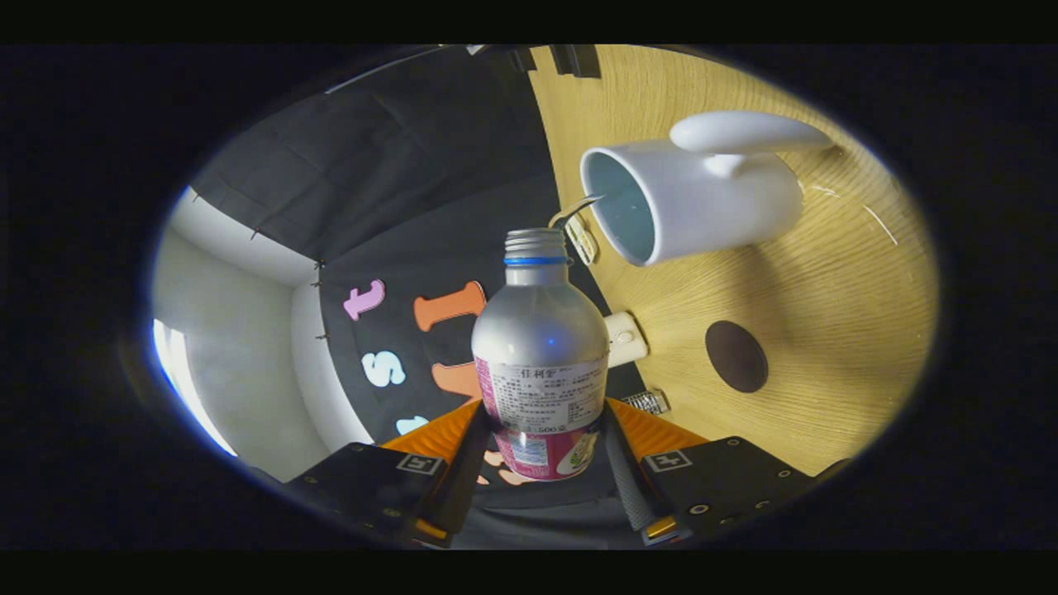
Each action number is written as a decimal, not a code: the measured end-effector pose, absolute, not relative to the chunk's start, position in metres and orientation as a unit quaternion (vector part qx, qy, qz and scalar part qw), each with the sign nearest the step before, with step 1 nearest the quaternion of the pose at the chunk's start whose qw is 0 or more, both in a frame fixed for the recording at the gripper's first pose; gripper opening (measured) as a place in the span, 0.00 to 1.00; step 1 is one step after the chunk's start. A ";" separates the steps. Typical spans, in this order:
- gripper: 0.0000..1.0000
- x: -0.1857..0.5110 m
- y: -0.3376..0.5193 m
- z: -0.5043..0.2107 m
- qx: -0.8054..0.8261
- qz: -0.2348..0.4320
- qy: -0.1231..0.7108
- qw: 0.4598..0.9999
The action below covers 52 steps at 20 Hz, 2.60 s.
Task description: Take the bottle from table, then pour the juice into the cup, finally place the bottle on the coaster
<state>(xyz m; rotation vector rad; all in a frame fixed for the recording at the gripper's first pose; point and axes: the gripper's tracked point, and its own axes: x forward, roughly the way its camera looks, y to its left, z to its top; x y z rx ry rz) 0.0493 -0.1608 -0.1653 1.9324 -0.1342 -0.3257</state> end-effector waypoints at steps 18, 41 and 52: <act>0.73 0.056 -0.170 -0.163 0.838 -0.136 -0.084 0.522; 0.73 0.057 -0.161 -0.156 0.865 -0.129 -0.097 0.476; 0.73 0.057 -0.154 -0.155 0.876 -0.126 -0.104 0.454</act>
